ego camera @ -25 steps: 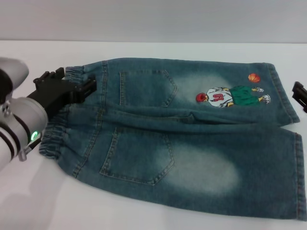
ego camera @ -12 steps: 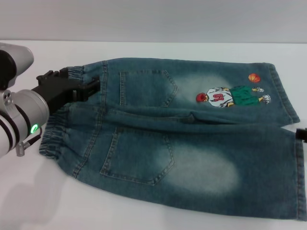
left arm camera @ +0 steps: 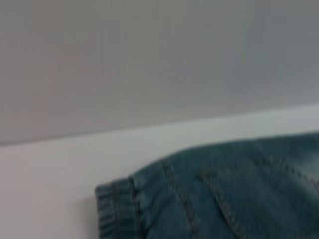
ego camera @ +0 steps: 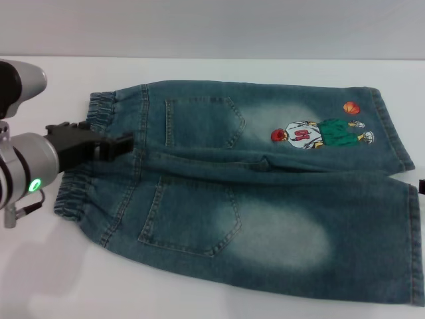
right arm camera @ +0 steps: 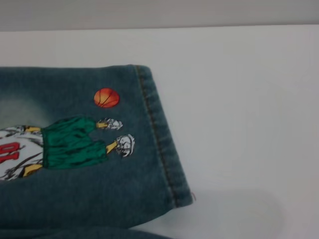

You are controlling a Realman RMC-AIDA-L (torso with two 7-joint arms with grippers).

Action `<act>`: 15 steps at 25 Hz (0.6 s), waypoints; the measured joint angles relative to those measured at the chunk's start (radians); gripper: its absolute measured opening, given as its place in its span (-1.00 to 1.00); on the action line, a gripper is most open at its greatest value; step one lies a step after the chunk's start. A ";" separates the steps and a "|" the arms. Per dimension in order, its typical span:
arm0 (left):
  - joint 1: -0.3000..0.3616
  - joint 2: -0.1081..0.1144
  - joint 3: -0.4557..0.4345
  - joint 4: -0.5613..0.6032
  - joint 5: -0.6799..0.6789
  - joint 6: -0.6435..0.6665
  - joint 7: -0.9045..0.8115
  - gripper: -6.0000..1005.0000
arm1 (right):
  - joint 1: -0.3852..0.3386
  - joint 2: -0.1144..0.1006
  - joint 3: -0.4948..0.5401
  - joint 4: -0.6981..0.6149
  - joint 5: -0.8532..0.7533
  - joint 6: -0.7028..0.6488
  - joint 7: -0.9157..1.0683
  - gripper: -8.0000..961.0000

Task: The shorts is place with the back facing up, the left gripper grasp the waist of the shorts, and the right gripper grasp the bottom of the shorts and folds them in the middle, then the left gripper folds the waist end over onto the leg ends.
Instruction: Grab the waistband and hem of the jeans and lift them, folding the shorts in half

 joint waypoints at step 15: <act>-0.079 -0.003 -0.097 -0.028 0.142 -0.409 -0.060 0.59 | -0.050 0.001 -0.039 0.026 0.016 -0.006 -0.006 0.23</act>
